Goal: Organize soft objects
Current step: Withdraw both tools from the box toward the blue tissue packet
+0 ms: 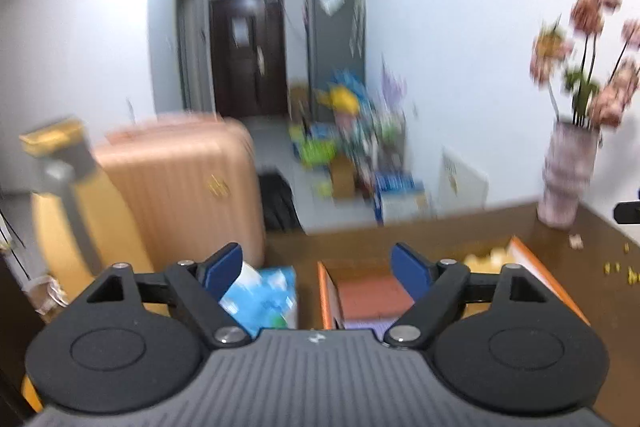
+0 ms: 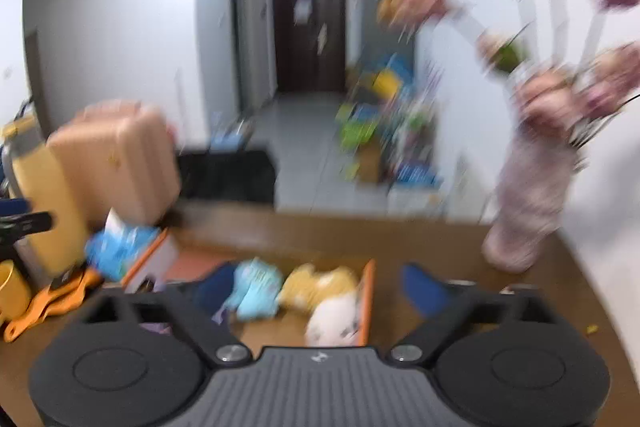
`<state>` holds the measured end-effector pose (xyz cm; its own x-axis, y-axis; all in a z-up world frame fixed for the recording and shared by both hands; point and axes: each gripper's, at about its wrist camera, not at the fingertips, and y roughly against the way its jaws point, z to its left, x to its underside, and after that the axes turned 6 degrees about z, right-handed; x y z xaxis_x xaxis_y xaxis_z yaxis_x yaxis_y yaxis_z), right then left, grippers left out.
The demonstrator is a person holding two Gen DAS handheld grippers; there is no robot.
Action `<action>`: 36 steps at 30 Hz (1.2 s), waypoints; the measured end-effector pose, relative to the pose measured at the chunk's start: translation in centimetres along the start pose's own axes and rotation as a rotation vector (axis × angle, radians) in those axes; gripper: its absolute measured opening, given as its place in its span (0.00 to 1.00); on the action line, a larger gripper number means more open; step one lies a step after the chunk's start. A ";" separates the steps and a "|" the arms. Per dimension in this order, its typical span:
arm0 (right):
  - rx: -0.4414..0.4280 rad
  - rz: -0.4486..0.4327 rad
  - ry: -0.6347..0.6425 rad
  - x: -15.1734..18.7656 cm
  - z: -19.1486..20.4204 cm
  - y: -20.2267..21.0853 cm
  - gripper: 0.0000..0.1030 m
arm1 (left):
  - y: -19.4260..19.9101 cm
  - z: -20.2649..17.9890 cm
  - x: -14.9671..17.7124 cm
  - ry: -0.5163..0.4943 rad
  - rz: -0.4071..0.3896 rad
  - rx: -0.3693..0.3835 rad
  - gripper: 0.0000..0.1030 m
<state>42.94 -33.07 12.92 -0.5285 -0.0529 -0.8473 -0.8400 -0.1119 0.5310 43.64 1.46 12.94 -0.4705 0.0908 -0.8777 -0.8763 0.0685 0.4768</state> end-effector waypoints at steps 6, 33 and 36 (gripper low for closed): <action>0.005 -0.084 -0.037 1.6 0.0 4.4 0.93 | 5.1 -0.7 1.0 0.007 -0.082 0.010 0.87; -0.044 -0.240 -0.074 31.5 10.1 23.5 0.97 | 24.2 -3.5 27.7 -0.023 -0.134 0.052 1.00; -0.038 -0.199 -0.046 32.9 10.6 23.5 0.97 | 24.6 -4.2 28.2 -0.046 -0.133 0.057 1.00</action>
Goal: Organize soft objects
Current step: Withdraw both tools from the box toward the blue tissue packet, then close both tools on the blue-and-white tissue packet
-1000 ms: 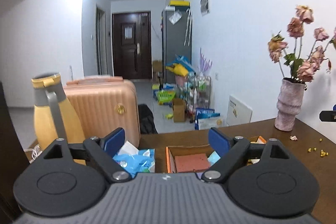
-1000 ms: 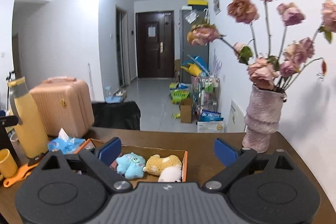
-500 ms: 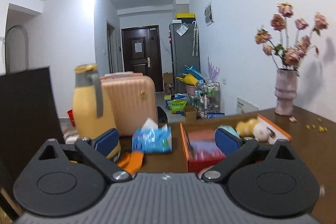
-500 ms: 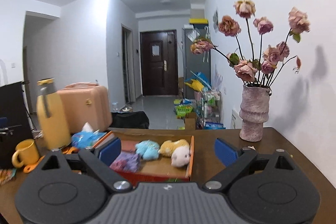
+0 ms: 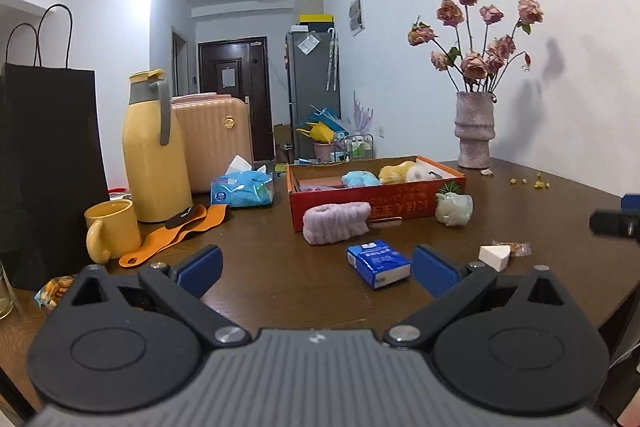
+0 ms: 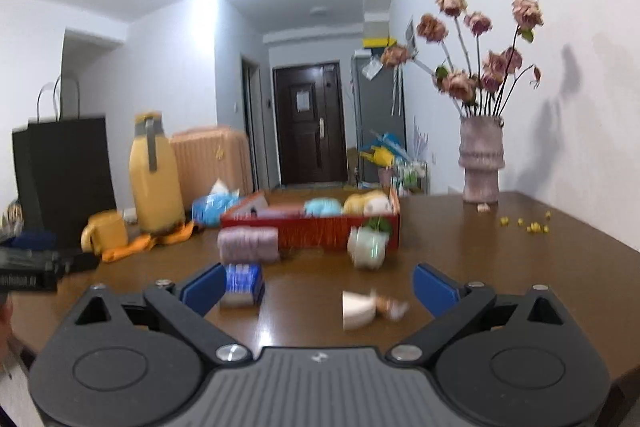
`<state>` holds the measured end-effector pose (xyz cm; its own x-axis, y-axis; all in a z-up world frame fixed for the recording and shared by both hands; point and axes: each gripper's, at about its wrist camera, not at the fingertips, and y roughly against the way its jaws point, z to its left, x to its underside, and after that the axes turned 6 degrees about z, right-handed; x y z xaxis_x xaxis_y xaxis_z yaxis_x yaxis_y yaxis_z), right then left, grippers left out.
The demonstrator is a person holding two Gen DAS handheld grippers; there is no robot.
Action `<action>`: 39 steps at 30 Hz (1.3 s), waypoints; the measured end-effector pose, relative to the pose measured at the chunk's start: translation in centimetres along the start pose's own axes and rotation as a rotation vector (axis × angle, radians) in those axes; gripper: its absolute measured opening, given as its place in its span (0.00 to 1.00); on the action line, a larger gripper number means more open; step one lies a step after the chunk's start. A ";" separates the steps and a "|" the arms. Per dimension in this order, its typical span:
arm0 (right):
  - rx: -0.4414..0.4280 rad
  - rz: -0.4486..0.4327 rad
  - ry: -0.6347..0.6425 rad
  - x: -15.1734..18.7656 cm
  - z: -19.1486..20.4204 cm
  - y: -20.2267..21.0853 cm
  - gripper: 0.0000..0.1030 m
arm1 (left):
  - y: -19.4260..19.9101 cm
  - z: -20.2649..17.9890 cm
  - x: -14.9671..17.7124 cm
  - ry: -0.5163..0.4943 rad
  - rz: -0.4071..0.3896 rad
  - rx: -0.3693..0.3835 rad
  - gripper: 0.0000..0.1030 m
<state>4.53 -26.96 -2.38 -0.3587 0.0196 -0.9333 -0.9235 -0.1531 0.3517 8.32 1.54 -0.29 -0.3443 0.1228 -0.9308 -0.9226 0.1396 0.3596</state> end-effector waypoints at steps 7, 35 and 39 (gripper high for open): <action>0.026 0.033 -0.007 0.3 -0.5 -1.5 0.96 | -1.5 -0.4 -0.3 0.001 0.018 0.015 1.00; -0.351 0.404 0.306 -1.6 8.0 -22.9 0.51 | -16.7 6.0 -1.8 0.134 0.245 0.042 1.00; -0.204 0.387 0.314 -1.7 5.6 -21.5 0.68 | -18.6 3.8 -1.6 0.144 0.282 0.196 0.91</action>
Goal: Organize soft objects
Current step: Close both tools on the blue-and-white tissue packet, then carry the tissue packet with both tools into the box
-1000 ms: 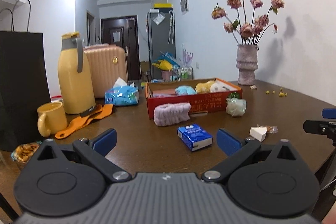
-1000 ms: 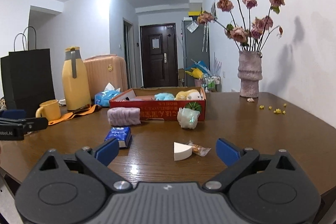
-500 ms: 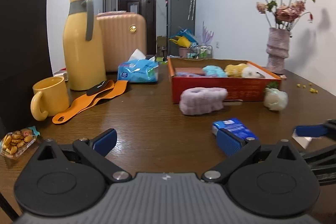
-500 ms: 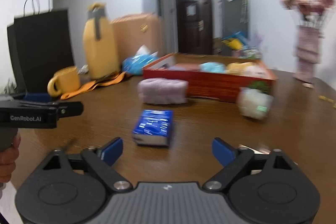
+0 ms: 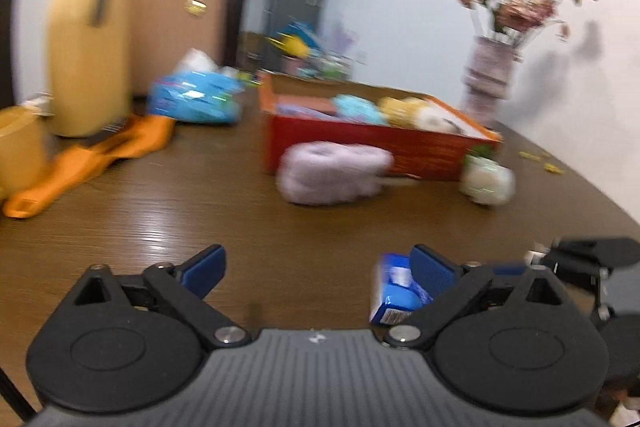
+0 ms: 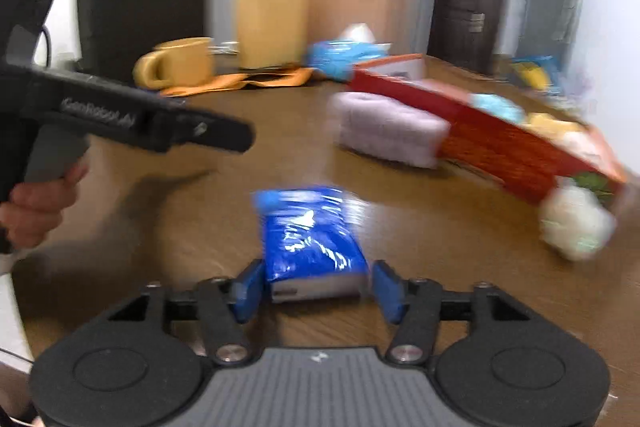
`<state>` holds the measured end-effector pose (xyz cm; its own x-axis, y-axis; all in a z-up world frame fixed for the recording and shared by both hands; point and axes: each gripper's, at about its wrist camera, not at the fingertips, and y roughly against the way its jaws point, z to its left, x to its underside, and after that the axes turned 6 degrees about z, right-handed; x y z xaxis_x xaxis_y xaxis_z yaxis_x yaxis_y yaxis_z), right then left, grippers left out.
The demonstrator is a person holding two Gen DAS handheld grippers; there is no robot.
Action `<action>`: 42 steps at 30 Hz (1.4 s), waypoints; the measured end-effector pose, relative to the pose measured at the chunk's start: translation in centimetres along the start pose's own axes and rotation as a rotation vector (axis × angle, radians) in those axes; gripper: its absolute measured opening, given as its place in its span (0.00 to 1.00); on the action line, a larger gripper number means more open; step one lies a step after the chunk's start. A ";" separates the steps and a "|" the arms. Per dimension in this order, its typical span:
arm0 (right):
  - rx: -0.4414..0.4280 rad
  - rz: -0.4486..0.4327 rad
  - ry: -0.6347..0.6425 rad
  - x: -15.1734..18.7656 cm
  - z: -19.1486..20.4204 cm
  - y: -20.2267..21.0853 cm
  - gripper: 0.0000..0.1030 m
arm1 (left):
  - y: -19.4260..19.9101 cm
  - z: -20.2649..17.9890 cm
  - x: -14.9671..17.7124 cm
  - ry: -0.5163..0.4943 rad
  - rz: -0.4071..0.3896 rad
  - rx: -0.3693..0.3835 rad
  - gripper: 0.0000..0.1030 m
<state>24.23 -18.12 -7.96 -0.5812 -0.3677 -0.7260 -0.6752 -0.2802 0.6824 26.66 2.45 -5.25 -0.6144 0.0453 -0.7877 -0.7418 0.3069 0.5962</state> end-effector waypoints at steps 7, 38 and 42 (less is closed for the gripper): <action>-0.118 -0.106 -0.363 1.1 -4.9 2.3 0.63 | -2.7 -1.9 0.2 0.039 0.093 0.088 0.62; -0.301 -0.043 -0.678 5.9 -5.6 2.7 0.22 | -1.0 -3.0 2.8 0.245 0.257 0.278 0.26; -0.318 -0.040 -0.678 6.0 -5.7 2.6 0.20 | -1.2 -2.3 2.9 0.288 0.258 0.301 0.23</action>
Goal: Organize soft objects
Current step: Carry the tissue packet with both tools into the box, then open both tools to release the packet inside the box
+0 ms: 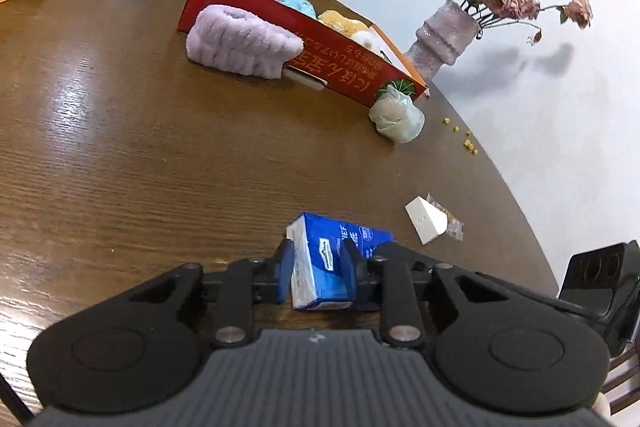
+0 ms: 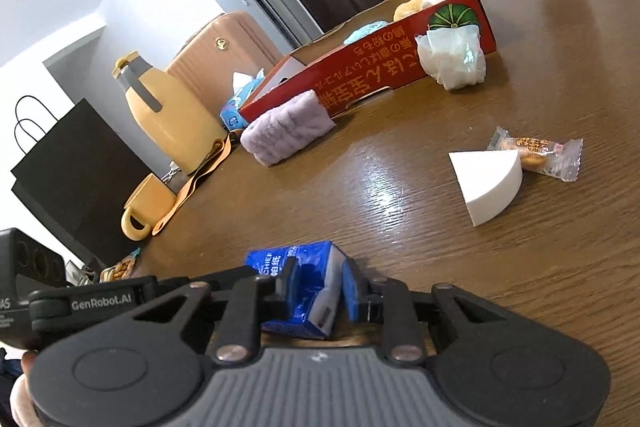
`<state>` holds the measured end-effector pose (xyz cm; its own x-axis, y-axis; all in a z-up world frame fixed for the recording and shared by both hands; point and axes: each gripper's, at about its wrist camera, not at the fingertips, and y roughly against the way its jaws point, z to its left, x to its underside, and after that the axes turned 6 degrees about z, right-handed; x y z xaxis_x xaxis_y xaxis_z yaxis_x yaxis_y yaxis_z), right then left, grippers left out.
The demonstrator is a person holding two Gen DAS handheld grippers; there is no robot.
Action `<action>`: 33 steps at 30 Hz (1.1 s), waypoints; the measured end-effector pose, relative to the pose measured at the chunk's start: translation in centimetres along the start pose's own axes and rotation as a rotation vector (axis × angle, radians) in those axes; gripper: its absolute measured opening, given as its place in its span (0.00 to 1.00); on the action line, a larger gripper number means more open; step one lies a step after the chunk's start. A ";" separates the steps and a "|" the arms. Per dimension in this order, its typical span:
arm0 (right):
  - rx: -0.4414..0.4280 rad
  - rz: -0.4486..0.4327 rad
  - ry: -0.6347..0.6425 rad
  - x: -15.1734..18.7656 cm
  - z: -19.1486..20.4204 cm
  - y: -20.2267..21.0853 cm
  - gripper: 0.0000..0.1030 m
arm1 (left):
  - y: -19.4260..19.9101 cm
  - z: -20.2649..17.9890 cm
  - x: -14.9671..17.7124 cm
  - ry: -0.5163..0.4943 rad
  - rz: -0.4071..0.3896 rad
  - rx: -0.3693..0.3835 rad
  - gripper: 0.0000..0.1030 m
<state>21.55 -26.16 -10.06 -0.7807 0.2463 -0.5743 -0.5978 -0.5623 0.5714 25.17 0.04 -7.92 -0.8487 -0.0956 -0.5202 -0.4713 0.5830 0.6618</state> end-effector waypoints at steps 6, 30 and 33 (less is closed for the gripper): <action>0.027 -0.073 0.040 -2.8 1.0 1.3 0.20 | 0.0 -2.2 -2.6 -0.052 -0.066 0.016 0.21; 0.360 0.138 0.148 -33.6 -6.6 -17.0 0.18 | -22.9 -2.9 -31.0 -0.038 0.123 -0.179 0.21; 0.389 0.124 0.194 -33.5 -5.3 -16.5 0.18 | -22.0 -3.0 -31.0 -0.049 0.093 -0.207 0.25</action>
<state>58.60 -29.33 -3.38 -0.8244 0.0226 -0.5656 -0.5547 -0.2311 0.7993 61.16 -12.26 -4.77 -0.8806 -0.0066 -0.4738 -0.4348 0.4089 0.8024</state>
